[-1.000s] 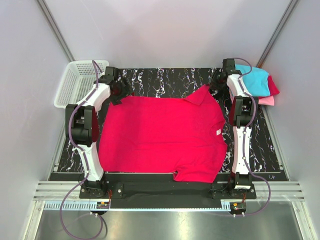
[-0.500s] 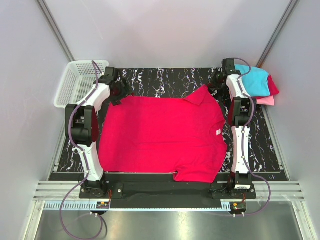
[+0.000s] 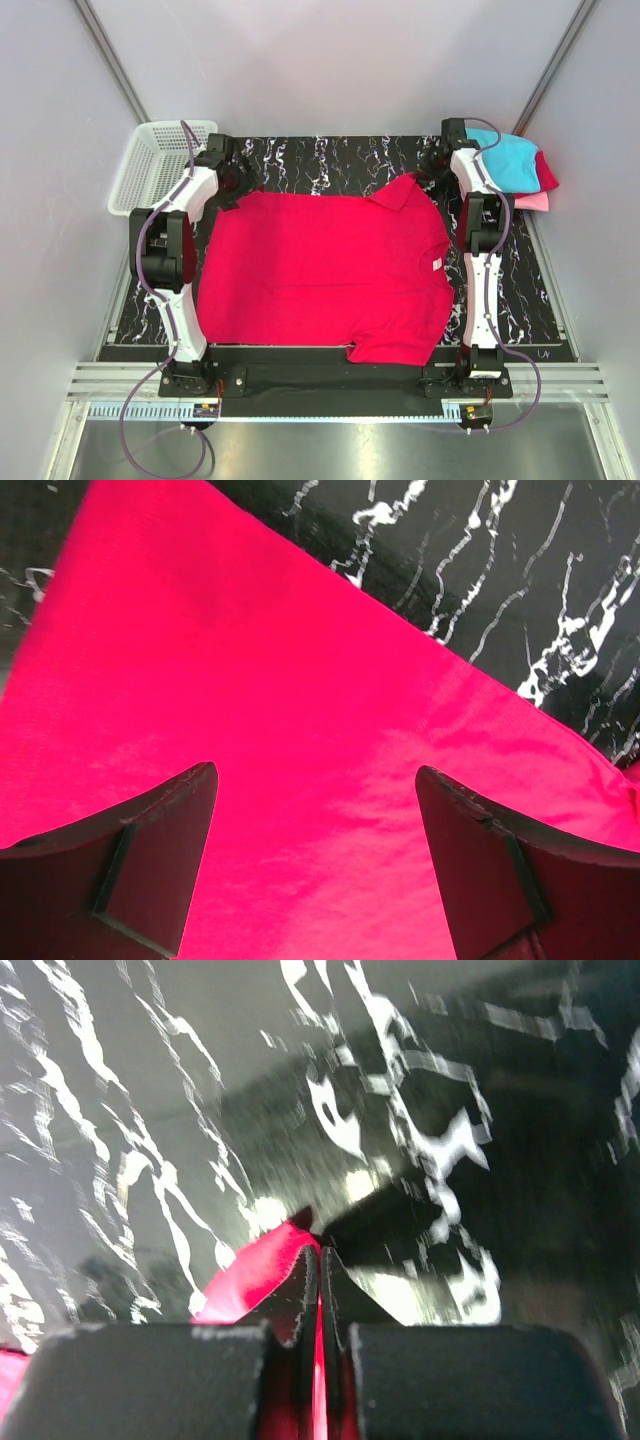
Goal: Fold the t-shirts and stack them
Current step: Fold the tshirt
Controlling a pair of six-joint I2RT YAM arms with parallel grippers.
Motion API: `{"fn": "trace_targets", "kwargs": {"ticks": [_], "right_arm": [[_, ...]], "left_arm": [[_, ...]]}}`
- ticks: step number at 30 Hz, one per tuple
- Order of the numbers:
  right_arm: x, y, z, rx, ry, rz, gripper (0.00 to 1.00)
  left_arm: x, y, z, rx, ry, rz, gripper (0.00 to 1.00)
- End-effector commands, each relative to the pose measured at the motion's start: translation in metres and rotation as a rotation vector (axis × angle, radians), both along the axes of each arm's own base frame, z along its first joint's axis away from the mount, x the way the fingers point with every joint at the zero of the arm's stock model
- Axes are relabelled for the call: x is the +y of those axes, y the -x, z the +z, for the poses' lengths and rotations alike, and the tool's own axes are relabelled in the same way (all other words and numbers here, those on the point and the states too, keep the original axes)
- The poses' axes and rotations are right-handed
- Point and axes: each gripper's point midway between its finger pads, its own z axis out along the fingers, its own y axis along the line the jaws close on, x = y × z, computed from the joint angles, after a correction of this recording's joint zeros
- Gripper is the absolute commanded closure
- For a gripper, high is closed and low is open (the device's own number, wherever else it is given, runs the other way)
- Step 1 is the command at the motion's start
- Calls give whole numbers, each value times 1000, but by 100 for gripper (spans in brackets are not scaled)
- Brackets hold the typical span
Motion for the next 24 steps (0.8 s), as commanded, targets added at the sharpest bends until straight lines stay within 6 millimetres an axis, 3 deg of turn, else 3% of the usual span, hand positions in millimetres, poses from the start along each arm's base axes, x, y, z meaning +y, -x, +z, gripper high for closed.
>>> {"fn": "trace_targets", "kwargs": {"ticks": [1,2,4,5,7,8,11,12,18,24], "right_arm": [[-1,17,39,-14,119,-2,100],[1,19,57,-38,126,-2,100],[-4,28,63,-32,143,-11,100],[-3,30,81,-60,145,-11,100],[-6,37,87,-59,152,-12,100],[-6,39,102,-82,157,-15,100],[-14,46,116,-99,193,-32,100],[-19,47,117,-97,217,-46,100],[-18,49,131,-123,218,-35,100],[-9,51,133,-126,180,-11,100]], "left_arm": [[22,-22,11,-61,-70,61,15],[25,-25,9,-59,-80,74,16],[35,-31,4,-45,-115,112,17],[39,-34,2,-40,-131,129,19],[50,-40,1,-37,-179,176,22],[56,-42,-8,-22,-208,199,24],[60,-52,-12,-14,-224,222,27],[61,-54,-24,8,-234,230,30],[73,-69,-30,2,-303,287,39],[90,-93,-15,-57,-412,308,41]]}}
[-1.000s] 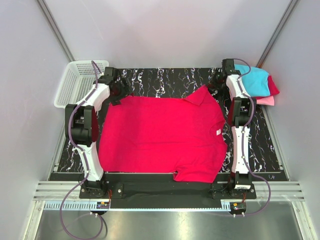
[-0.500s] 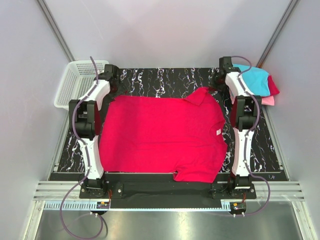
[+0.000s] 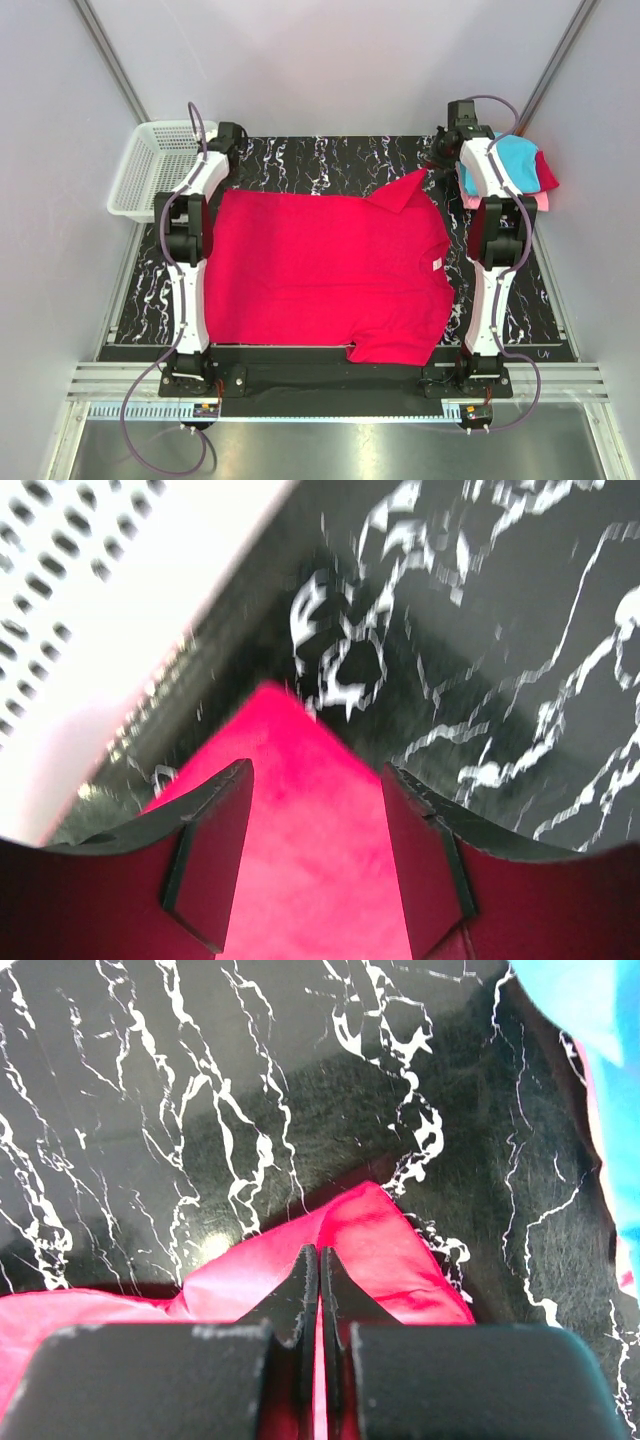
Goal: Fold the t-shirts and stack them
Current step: Fold the tshirt
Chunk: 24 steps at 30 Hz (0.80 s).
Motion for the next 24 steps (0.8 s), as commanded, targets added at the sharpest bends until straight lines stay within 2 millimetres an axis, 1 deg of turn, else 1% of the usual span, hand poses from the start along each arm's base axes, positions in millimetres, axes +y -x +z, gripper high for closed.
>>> {"fn": "trace_targets", "kwargs": {"ticks": [1,3,4,5,6,7,8,9,10,14,19,21,22,24], "right_arm": [[2,0,29,-63,-4,20,100],[1,0,29,-65,0,22,100],[1,0,29,-65,2,20,100],[2,0,31,-69,1,23,100],[1,0,30,-69,0,18,100],[1,0,34,-77,-1,19,100],[1,0,34,-77,-1,19,100],[2,1,34,-75,-2,15,100],[2,3,39,-83,-3,14,100],[2,5,46,-92,-18,1,100],[6,7,49,-95,-41,-2,100],[4,8,47,-89,-36,-10,100],[4,9,48,-92,-37,-9,100],[6,10,47,-87,-41,-5,100]], "left_arm": [[24,-17,21,-52,-136,42,40],[29,-18,18,-38,-168,40,39],[30,-20,20,-40,-175,37,38],[31,-20,13,-24,-182,32,37],[31,-20,13,-15,-189,25,36],[30,-20,9,-7,-185,21,36],[27,-19,0,12,-177,7,36],[26,-19,2,19,-174,3,36],[26,-19,3,22,-171,-1,36],[15,-14,1,48,-129,-23,36],[8,0,-8,99,-125,-17,38],[6,1,-12,109,-119,-25,41],[5,2,-18,123,-119,-28,42],[2,0,-19,122,-111,-31,44]]}}
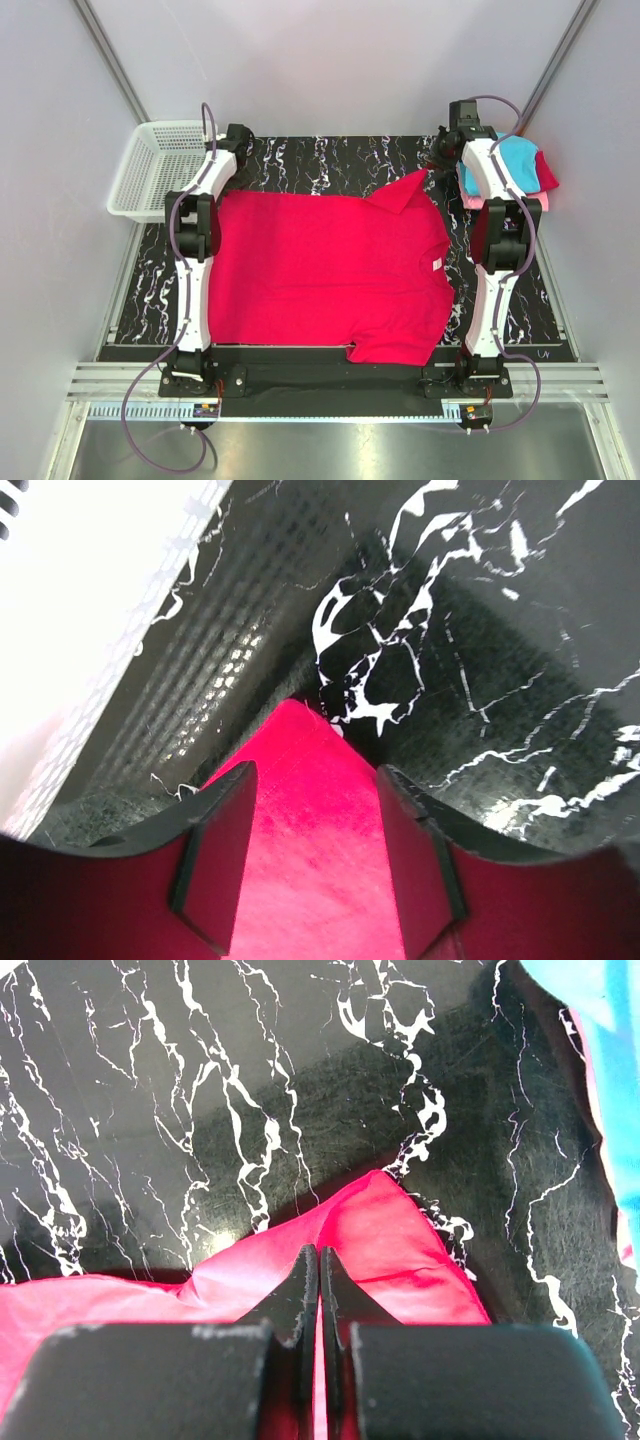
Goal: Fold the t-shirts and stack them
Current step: Fold the tshirt
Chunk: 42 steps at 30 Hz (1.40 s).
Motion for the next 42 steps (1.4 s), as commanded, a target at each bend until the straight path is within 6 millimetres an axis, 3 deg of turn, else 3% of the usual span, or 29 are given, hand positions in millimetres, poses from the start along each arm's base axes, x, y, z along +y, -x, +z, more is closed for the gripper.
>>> {"fn": "trace_targets", "kwargs": {"ticks": [1,7,14,18,21,25,34,39,40,42], "right_arm": [[4,0,41,-91,-24,7,100],[7,3,42,-91,-32,27,100],[-14,5,42,-89,28,-49,100],[-23,7,43,-88,47,-76,100],[-24,8,44,-90,52,-76,100],[-25,9,42,-84,54,-77,100],[-27,13,50,-96,63,-95,100],[-26,30,62,-102,51,-97,100],[-24,37,57,-85,43,-92,100],[-23,47,65,-97,32,-92,100]], "left_arm": [[-3,-3,-6,15,10,6,47],[-7,-7,-7,11,29,16,49],[-8,-12,-5,3,33,11,51],[-9,-13,-8,7,35,9,75],[-10,-14,-8,6,39,7,82],[-11,-14,-7,6,42,3,100],[-11,-16,21,-35,40,-17,100],[-14,-9,47,-65,34,-25,100],[-14,-7,52,-70,31,-24,100],[-15,1,51,-54,31,-24,100]]}}
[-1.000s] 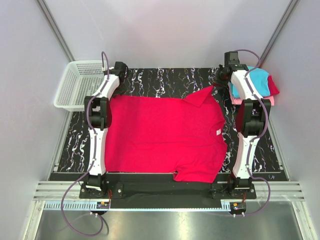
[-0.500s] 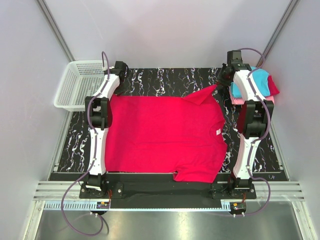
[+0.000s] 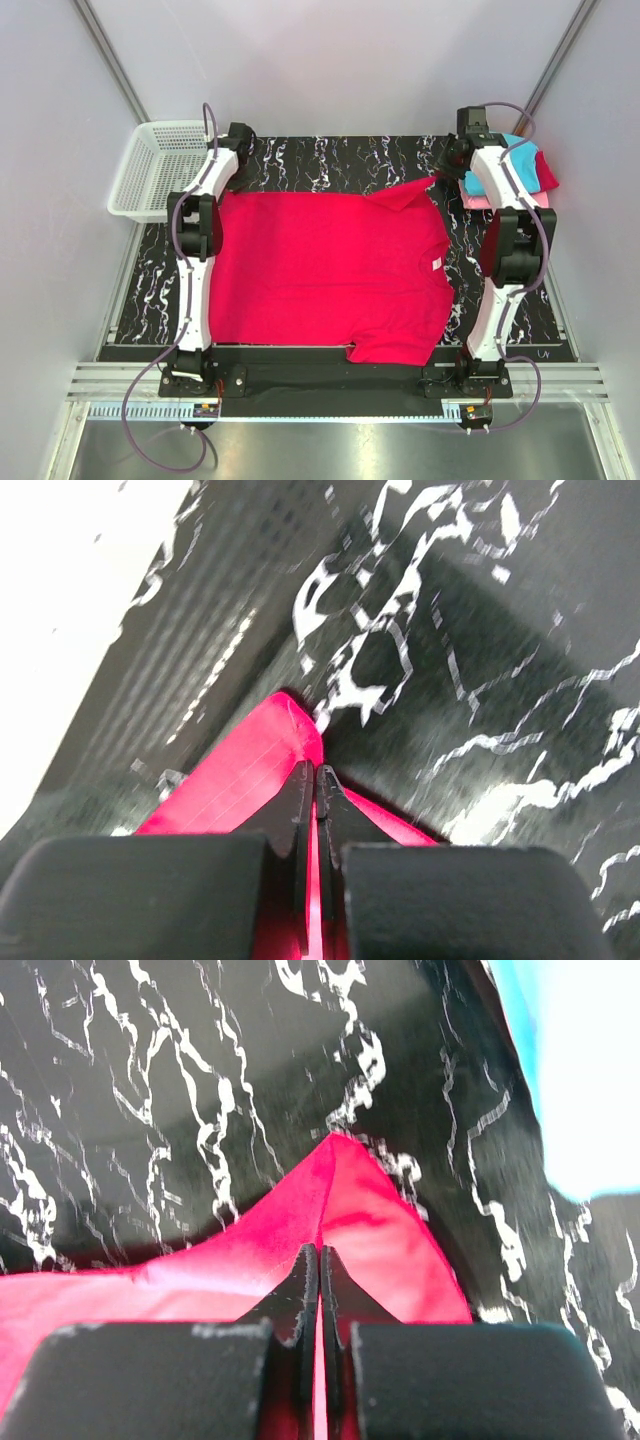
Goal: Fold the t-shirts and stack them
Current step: Fold the tshirt
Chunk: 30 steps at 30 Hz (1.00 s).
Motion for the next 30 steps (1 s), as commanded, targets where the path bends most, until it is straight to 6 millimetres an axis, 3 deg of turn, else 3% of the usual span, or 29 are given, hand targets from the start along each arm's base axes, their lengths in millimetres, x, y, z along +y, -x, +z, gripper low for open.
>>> {"fn": "trace_targets", "kwargs": {"ticks": [1,2,3,4,6,7,9,11,12,19,24,30], "right_arm": [[-2,19,44,-89,-12,-18,100],[-1,24,43,-88,-18,-17,100],[0,30,50,-103,-22,-18,100],[0,39,41,-83,-23,-19,100],[0,50,49,-100,-22,-18,100],[0,58,42,-80,-22,-18,100],[-1,69,50,-97,-19,-14,100],[-1,83,44,-80,-15,-16,100],[-2,89,54,-101,-13,-16,100],[-9,125,62,-97,24,-32,100],[-13,138,72,-114,36,-52,100],[-16,153,77,-117,35,-82,100]], "left_arm": [[-7,2,65,-105,6,-23,100],[-10,7,62,-94,5,-26,100],[-12,9,66,-99,5,-31,100],[-16,11,74,-110,6,-43,100],[-21,16,77,-108,-4,-55,100],[-26,19,80,-111,-13,-65,100],[-28,27,88,-115,-22,-71,100],[-31,36,96,-123,-34,-75,100],[-32,39,99,-124,-35,-77,100],[-17,72,111,-118,-94,-41,100],[-7,93,120,-129,-119,0,100],[1,118,116,-108,-130,29,100]]}}
